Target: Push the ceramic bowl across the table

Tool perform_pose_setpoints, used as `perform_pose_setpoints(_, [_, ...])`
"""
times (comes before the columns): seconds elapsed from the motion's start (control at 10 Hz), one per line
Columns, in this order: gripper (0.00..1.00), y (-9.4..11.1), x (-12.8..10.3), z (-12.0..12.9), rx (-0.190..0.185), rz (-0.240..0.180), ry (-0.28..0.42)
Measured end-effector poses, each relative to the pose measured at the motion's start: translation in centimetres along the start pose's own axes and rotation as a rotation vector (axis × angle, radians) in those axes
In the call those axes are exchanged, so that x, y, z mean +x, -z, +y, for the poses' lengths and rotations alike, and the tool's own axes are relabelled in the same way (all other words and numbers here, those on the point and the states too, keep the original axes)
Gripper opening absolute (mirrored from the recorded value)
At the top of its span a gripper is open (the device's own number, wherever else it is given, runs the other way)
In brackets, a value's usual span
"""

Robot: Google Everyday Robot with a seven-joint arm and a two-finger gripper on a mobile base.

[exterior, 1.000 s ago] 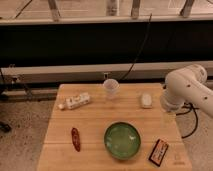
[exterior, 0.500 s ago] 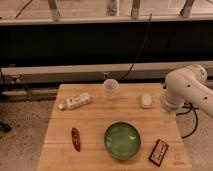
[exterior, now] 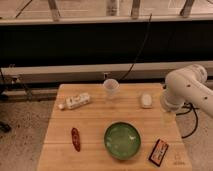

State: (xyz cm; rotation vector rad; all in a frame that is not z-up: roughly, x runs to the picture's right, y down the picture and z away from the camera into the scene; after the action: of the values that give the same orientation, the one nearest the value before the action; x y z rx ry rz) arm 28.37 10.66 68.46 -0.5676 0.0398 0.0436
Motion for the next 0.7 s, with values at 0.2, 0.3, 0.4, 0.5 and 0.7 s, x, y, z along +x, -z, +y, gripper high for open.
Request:
perform_pose_setpoints(0.2, [0.80, 0.0, 0.0, 0.0, 0.000, 0.000, 0.000])
perform_pose_setpoints(0.3, [0.80, 0.0, 0.0, 0.0, 0.000, 0.000, 0.000])
perform_pose_setpoints(0.4, [0.80, 0.0, 0.0, 0.0, 0.000, 0.000, 0.000])
perform_pose_setpoints(0.5, [0.80, 0.0, 0.0, 0.1, -0.001, 0.001, 0.000])
perform_pose_setpoints(0.7, [0.80, -1.1, -0.7, 0.8, -0.008, 0.009, 0.011])
